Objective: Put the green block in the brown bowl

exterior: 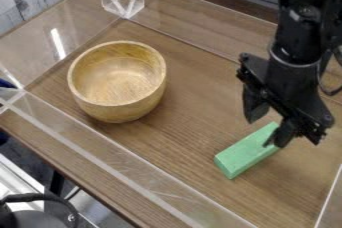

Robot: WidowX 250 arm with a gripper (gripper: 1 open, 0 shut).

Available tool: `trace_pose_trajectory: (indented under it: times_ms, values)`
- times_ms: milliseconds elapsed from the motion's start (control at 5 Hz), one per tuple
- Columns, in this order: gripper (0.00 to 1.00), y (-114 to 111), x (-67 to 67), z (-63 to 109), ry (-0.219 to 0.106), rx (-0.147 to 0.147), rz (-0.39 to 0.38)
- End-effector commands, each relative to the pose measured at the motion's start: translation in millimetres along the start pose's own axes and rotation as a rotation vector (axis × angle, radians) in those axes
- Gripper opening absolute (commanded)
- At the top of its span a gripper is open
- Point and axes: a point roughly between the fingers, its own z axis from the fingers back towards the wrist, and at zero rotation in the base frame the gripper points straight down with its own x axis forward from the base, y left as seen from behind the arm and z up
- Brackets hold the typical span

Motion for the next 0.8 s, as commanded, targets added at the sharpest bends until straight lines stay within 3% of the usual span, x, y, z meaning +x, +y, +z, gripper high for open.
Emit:
trace_pose_trajectory:
  times_ms: [0, 400, 600]
  values:
    - [1.0, 0, 4.8, -4.6, -0.031, -0.025, 0.011]
    - [1.0, -1, 18.0, -43.3, 0.038, -0.082, -0.01]
    - [1.0, 1, 22.3, -46.5, 0.049, -0.049, -0.03]
